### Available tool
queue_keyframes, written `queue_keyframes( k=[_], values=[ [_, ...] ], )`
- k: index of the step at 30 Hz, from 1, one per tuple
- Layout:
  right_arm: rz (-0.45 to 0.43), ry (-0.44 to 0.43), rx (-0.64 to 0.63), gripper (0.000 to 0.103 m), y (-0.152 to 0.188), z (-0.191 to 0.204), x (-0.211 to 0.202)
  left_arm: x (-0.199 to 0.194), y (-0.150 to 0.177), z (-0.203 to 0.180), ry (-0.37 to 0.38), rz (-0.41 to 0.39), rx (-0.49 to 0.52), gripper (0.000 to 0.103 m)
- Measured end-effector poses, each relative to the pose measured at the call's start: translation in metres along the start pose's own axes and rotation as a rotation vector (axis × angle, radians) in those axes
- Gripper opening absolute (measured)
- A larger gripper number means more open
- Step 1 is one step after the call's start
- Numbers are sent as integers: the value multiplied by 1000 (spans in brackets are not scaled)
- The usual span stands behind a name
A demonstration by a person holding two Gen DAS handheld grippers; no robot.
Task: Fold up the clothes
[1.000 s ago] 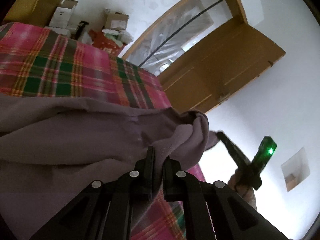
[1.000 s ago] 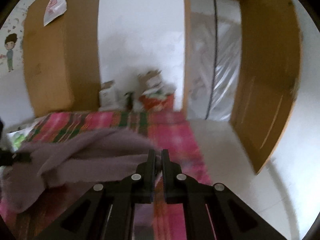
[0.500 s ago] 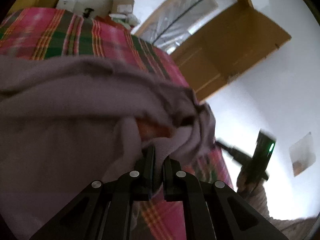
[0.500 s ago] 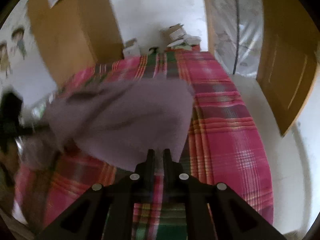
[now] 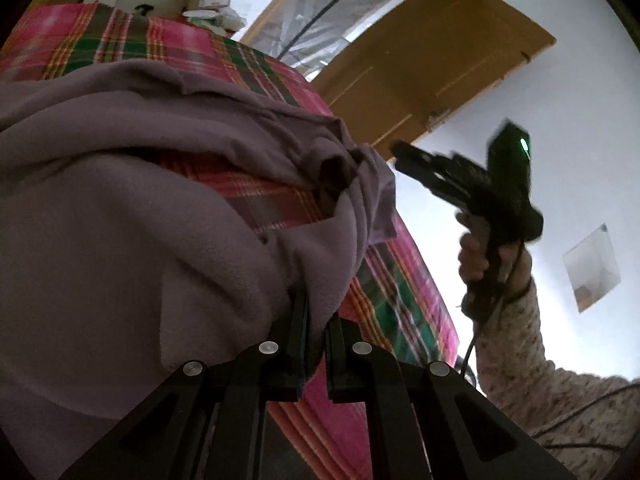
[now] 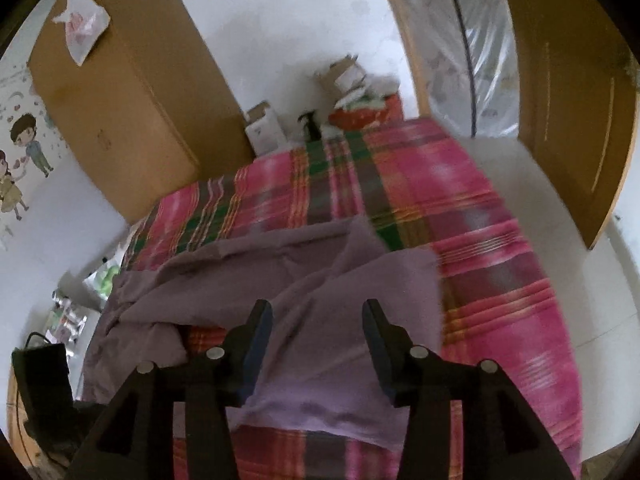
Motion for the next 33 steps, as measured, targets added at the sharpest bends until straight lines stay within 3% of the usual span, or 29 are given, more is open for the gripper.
queue_keyframes(
  k=[2, 3, 6, 11, 23, 26, 29, 33],
  values=[
    [33, 25, -2, 46, 6, 5, 11, 0, 2, -2, 3, 3, 8, 7],
    [43, 48, 0, 39, 8, 4, 15, 0, 4, -3, 4, 5, 12, 7],
    [66, 129, 6, 4, 17, -4, 22, -1, 6, -4, 9, 7, 17, 7],
    [10, 115, 10, 2, 21, -9, -1, -2, 6, -3, 16, 6, 11, 7],
    [-358, 65, 63, 2, 15, -14, -138, -10, -14, -29, 52, -48, 70, 7],
    [-395, 73, 76, 2, 25, -19, -156, -8, -11, -35, 61, -39, 83, 7],
    [-449, 169, 85, 0, 42, -35, -171, -1, -3, -36, 61, -12, 87, 7],
    [-394, 193, 124, 0, 69, -60, -166, 13, 9, -30, 62, 37, 64, 7]
  ],
)
Point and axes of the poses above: each gripper's, at about its wrist camera, not at the fingertips, and x roughly the way its jaws point, z to its left, y to its underside, the point moved 10 cm from there along x, roughly the way its jaws point, and after that the axes turned 9 degrees about x, right-handed, at the moved point
